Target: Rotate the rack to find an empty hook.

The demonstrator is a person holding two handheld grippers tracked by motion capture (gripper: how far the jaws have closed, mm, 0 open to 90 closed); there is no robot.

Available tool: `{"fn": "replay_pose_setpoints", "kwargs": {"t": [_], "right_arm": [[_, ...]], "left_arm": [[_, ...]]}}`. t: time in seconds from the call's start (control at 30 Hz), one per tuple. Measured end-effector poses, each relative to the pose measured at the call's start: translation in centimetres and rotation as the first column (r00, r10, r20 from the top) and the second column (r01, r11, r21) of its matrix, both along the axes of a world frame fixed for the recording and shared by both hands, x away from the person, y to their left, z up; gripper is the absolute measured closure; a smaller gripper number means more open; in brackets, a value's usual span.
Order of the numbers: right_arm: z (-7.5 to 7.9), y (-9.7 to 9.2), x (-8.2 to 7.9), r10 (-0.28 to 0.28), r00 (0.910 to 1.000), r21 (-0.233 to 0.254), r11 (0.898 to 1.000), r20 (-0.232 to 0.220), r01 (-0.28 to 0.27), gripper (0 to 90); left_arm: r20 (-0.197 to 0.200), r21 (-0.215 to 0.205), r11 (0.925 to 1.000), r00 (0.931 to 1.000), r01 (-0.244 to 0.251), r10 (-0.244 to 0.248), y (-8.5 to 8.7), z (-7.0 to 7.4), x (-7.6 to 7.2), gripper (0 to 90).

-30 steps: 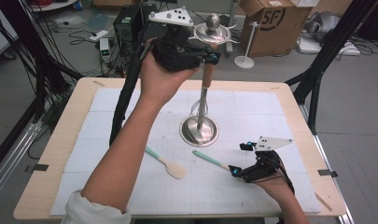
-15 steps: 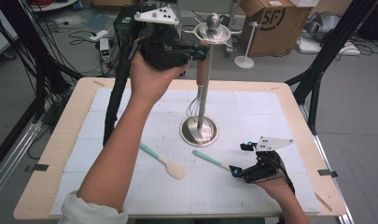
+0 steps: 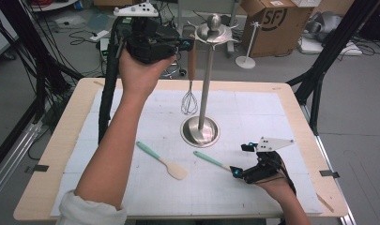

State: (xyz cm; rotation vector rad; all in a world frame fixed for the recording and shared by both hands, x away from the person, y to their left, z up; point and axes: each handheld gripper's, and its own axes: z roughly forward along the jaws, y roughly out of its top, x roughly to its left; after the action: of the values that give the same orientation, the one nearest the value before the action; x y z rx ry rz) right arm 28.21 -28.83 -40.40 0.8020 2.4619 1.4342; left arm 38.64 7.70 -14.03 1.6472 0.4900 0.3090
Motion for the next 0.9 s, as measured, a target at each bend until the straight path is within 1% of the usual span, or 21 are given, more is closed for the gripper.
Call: {"fn": "replay_pose_setpoints", "kwargs": {"t": [0.07, 0.1, 0.13, 0.23, 0.4, 0.57, 0.77, 0.9], "right_arm": [[0.0, 0.0, 0.0, -0.002, 1.0000, 0.002, 1.000, 0.000, 0.002, 2.5], [0.0, -0.1, 0.0, -0.002, 1.0000, 0.003, 1.000, 0.002, 0.002, 2.5], [0.0, -0.1, 0.0, -0.002, 1.0000, 0.004, 1.000, 0.003, 0.002, 2.5], [0.0, -0.1, -0.1, -0.003, 1.0000, 0.006, 1.000, 0.000, 0.003, 2.5], [0.1, -0.1, 0.0, -0.001, 1.0000, 0.005, 1.000, 0.001, 0.001, 2.5], [0.1, 0.0, -0.1, 0.001, 1.0000, 0.004, 1.000, 0.003, -0.001, 2.5], [0.1, 0.1, -0.1, 0.003, 1.0000, 0.003, 1.000, 0.003, -0.003, 2.5], [0.1, 0.1, -0.1, 0.004, 1.0000, 0.003, 1.000, 0.005, -0.004, 2.5]], "left_arm": [[-0.001, 0.002, 0.9997, 0.9997, -0.026, 0.026, 0.1, 0.0, 0.1, 89.7], [0.000, 0.007, 0.9995, 0.9995, -0.031, 0.031, 0.3, 0.0, 0.2, 89.7], [-0.004, 0.000, 0.9995, 0.9994, -0.033, 0.033, 0.3, 0.0, 0.2, 89.7], [-0.002, 0.012, 0.9996, 0.9997, -0.024, 0.024, 0.3, 0.0, 0.0, 89.7], [0.004, 0.024, 0.9995, 0.9998, 0.020, -0.020, -0.4, -0.1, -0.9, 89.6], [0.003, 0.039, 0.9977, 0.9984, 0.055, -0.056, -1.2, -0.7, -1.7, 89.7], [0.003, 0.053, 0.9932, 0.9946, 0.103, -0.104, -2.4, -1.1, -2.3, 89.6], [0.014, 0.052, 0.9884, 0.9896, 0.142, -0.143, -3.5, -1.1, -2.9, 89.7]]}}
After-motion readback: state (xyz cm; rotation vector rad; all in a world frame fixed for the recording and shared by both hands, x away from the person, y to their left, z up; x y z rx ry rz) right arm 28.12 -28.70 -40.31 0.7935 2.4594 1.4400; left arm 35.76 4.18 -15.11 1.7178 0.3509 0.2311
